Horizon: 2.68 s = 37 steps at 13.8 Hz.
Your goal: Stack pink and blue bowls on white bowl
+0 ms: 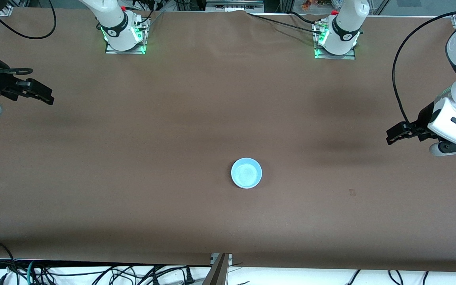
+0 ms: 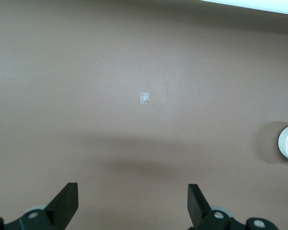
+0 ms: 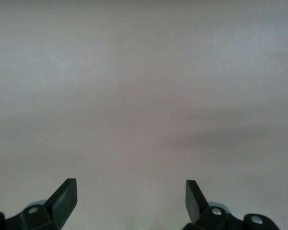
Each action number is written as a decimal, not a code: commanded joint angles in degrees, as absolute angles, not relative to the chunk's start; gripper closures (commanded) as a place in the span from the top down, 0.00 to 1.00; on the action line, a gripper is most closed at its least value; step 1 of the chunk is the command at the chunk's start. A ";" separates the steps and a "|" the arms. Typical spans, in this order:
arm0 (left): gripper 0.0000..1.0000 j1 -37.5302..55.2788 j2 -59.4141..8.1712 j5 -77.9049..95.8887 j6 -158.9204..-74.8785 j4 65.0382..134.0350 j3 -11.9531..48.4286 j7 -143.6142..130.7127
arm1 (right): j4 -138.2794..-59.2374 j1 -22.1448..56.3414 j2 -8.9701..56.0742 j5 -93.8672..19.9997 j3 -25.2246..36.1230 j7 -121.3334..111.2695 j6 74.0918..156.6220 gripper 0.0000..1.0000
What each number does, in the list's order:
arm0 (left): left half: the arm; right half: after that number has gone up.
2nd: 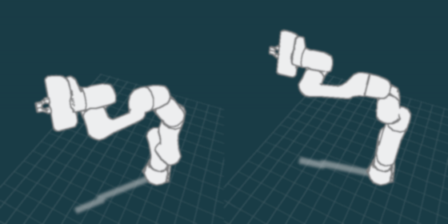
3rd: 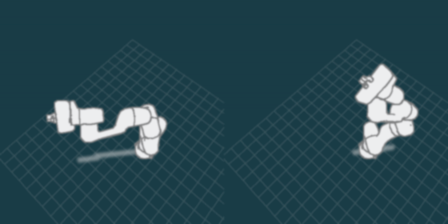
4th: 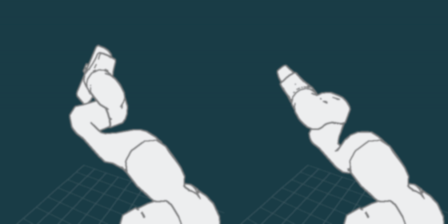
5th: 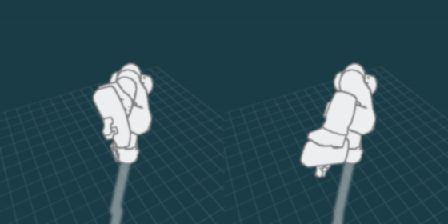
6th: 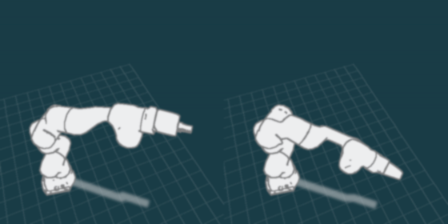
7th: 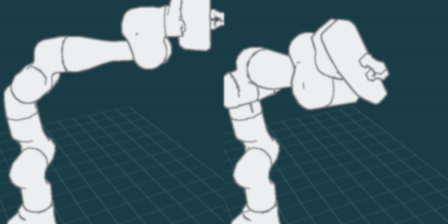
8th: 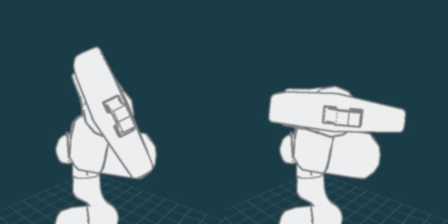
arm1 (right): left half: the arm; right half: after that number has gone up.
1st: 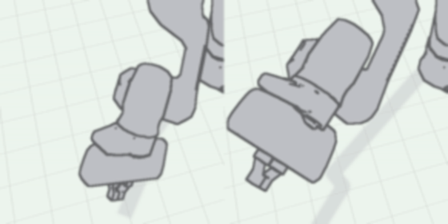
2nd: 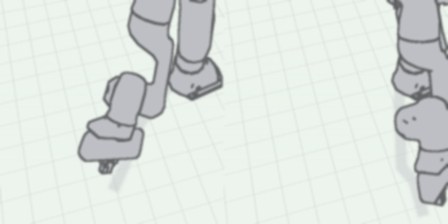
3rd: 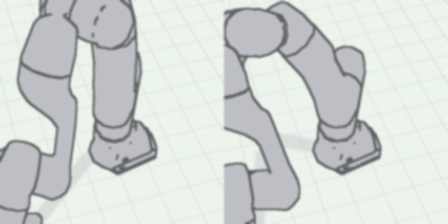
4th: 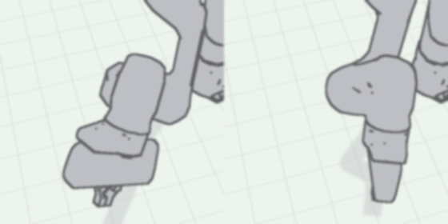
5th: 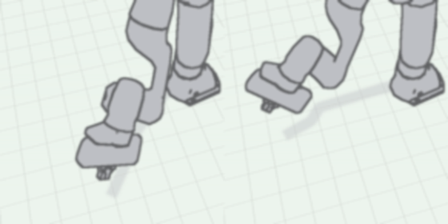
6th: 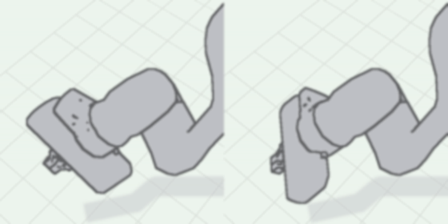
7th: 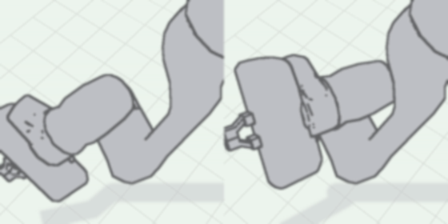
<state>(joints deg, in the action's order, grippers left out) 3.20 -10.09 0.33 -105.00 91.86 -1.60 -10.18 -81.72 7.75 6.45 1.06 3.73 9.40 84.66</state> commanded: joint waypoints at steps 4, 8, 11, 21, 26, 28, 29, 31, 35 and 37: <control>1.00 4.22 -10.11 1.41 -105.73 92.20 -2.46 -9.32 | -81.04 7.47 6.42 1.85 3.08 8.79 83.85 1.00; 1.00 4.75 -10.11 1.41 -105.82 92.11 -2.29 -9.23 | -81.04 8.00 6.42 0.88 3.08 8.88 83.85 1.00; 1.00 4.83 -10.11 1.41 -105.82 92.11 -2.29 -9.23 | -81.04 8.00 6.42 0.62 3.16 8.88 83.85 1.00; 1.00 4.83 -10.02 1.41 -105.73 92.20 -2.20 -9.23 | -81.12 8.00 6.42 -0.43 3.34 8.96 84.29 1.00; 1.00 4.75 -10.02 1.41 -105.73 92.20 -1.85 -9.23 | -81.12 8.00 6.42 -0.97 3.52 8.96 84.37 1.00; 1.00 4.75 -10.02 1.41 -105.73 92.20 -1.85 -9.23 | -81.12 7.91 6.42 -0.97 3.52 8.96 84.11 1.00; 1.00 4.75 -10.02 1.41 -105.73 92.20 -1.85 -9.23 | -81.12 8.00 6.42 -0.97 3.52 8.96 84.02 1.00; 1.00 4.75 -10.11 1.41 -105.73 92.20 -1.85 -9.23 | -81.12 8.00 6.42 -0.97 3.52 8.96 84.11 1.00; 1.00 4.75 -10.11 1.41 -105.73 92.29 -1.93 -9.23 | -81.39 7.91 6.24 -1.05 3.51 9.05 83.76 1.00; 1.00 4.66 -10.11 1.41 -105.82 92.29 -1.85 -9.23 | -81.47 7.74 6.33 -0.97 3.78 9.05 83.76 1.00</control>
